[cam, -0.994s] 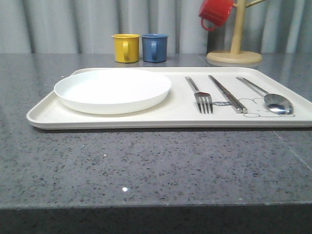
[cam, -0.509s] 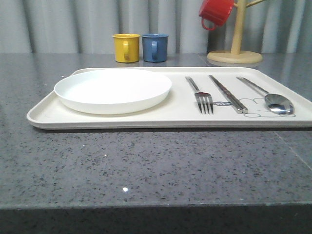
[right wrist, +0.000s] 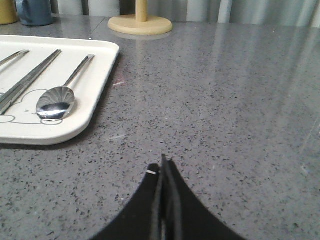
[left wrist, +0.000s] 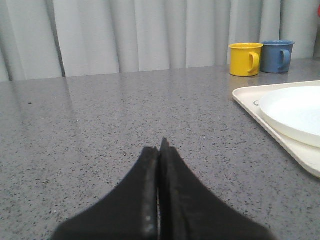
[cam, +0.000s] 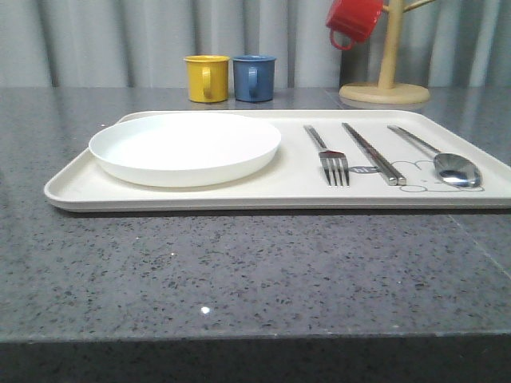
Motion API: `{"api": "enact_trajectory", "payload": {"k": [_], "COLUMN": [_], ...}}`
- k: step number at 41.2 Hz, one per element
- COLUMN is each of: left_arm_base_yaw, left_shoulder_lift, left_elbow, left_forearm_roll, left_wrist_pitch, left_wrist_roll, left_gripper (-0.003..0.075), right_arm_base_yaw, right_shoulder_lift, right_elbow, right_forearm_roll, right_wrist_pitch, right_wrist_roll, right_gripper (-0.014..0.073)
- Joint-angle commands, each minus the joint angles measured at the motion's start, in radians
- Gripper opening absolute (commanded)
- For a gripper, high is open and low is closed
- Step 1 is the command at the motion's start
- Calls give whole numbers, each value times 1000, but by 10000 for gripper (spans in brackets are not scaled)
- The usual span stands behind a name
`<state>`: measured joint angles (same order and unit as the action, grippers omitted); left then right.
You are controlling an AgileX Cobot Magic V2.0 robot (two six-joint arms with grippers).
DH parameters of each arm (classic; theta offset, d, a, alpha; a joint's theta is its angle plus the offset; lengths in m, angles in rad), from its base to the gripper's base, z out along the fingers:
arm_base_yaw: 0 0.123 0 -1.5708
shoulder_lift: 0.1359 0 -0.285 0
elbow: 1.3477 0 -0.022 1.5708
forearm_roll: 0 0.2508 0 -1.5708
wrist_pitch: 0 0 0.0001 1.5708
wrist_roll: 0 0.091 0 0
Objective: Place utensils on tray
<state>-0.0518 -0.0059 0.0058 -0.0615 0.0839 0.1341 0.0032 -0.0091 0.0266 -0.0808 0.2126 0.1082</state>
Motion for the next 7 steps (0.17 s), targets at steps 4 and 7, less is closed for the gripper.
{"api": "enact_trajectory", "payload": {"k": [4,7], "left_arm_base_yaw": [4,4], "left_shoulder_lift": [-19,-19], "left_elbow": [2,2], "left_forearm_roll": [-11,-11], "left_wrist_pitch": [-90,-90], "left_wrist_roll": [-12,-12], "left_gripper": [-19,-19], "right_arm_base_yaw": [-6,-6], "right_shoulder_lift": [-17,-17], "right_elbow": [-2,-2], "right_forearm_roll": [-15,-15], "right_wrist_pitch": [-90,-90], "right_wrist_roll": [-10,-10], "right_gripper": [-113,-113]}}
